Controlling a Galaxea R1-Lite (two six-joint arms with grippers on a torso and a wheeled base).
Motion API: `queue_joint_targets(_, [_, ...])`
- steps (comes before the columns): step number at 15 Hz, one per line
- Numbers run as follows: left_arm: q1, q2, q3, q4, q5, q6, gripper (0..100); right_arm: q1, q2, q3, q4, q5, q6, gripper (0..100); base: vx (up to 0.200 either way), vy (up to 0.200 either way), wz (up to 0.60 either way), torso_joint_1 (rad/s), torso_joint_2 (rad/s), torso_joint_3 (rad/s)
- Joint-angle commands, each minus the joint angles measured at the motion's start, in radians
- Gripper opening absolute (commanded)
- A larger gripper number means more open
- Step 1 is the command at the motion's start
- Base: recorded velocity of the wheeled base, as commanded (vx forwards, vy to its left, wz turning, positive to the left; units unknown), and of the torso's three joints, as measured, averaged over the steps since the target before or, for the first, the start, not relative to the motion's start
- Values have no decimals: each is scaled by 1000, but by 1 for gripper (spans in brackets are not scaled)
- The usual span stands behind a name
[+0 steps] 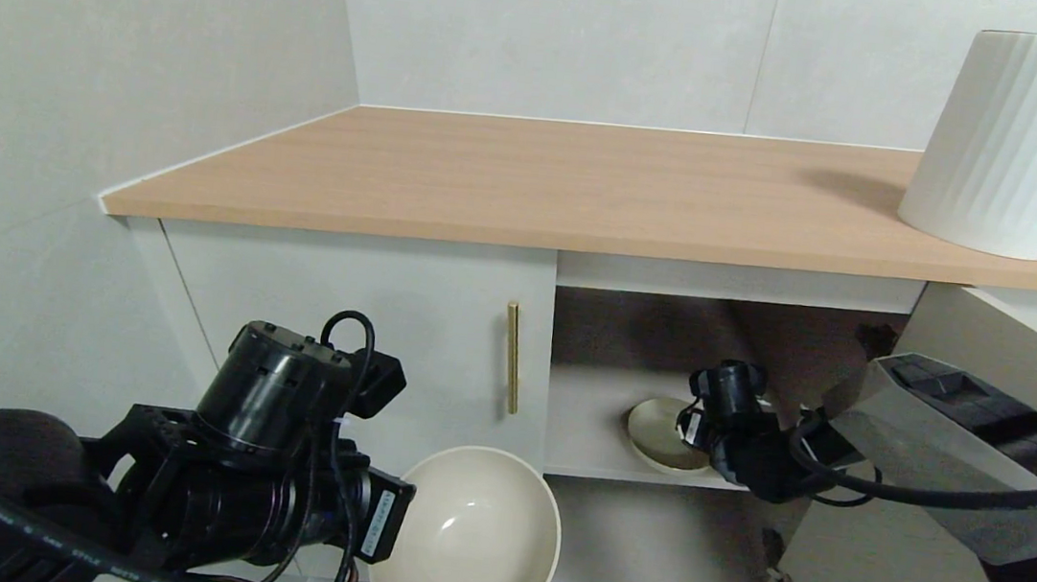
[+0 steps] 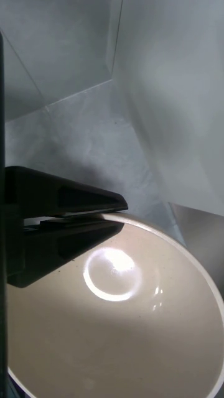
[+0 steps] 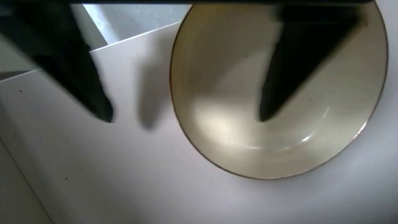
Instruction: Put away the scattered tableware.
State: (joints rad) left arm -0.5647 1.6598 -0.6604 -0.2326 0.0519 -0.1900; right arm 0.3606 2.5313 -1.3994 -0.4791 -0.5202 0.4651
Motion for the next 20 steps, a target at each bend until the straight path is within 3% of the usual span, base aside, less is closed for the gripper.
queue_joint_targets(1, [0, 2, -2, -1, 0, 0, 0, 0, -16, 3, -1, 0, 3, 100, 0, 0, 0, 0, 0, 0])
queue_joint_targets(5, [0, 3, -11, -1, 0, -19, 0, 3, -101, 54, 20, 6, 29, 100, 0, 0, 0, 0, 0, 0])
queue_joint_targets(6, [0, 5, -22, -1, 0, -39, 0, 14, -158, 97, 36, 25, 29, 100, 0, 0, 0, 0, 0, 0])
queue_joint_targets(8, [0, 28, -42, -1, 2, -69, 0, 55, -299, 191, 88, 161, 29, 100, 0, 0, 0, 0, 0, 0])
queue_joint_targets(9, [0, 43, -59, -1, 3, -101, 0, 80, -371, 234, 119, 227, 29, 100, 0, 0, 0, 0, 0, 0])
queue_joint_targets(12, [-37, 120, -131, 1, 45, -261, 0, 150, -568, 306, 221, 350, 27, 100, 0, 0, 0, 0, 0, 0])
queue_joint_targets(13, [-46, 155, -148, 1, 80, -287, 0, 181, -629, 319, 266, 364, 27, 100, 0, 0, 0, 0, 0, 0])
queue_joint_targets(15, [-57, 195, -154, 1, 137, -290, 0, 248, -730, 349, 341, 416, 24, 100, 0, 0, 0, 0, 0, 0])
queue_joint_targets(18, [-67, 201, -154, 1, 138, -292, 0, 293, -784, 367, 381, 462, 23, 100, 0, 0, 0, 0, 0, 0])
queue_joint_targets(20, [-80, 207, -154, 1, 138, -292, 0, 385, -819, 404, 433, 490, 6, 100, 0, 0, 0, 0, 0, 0])
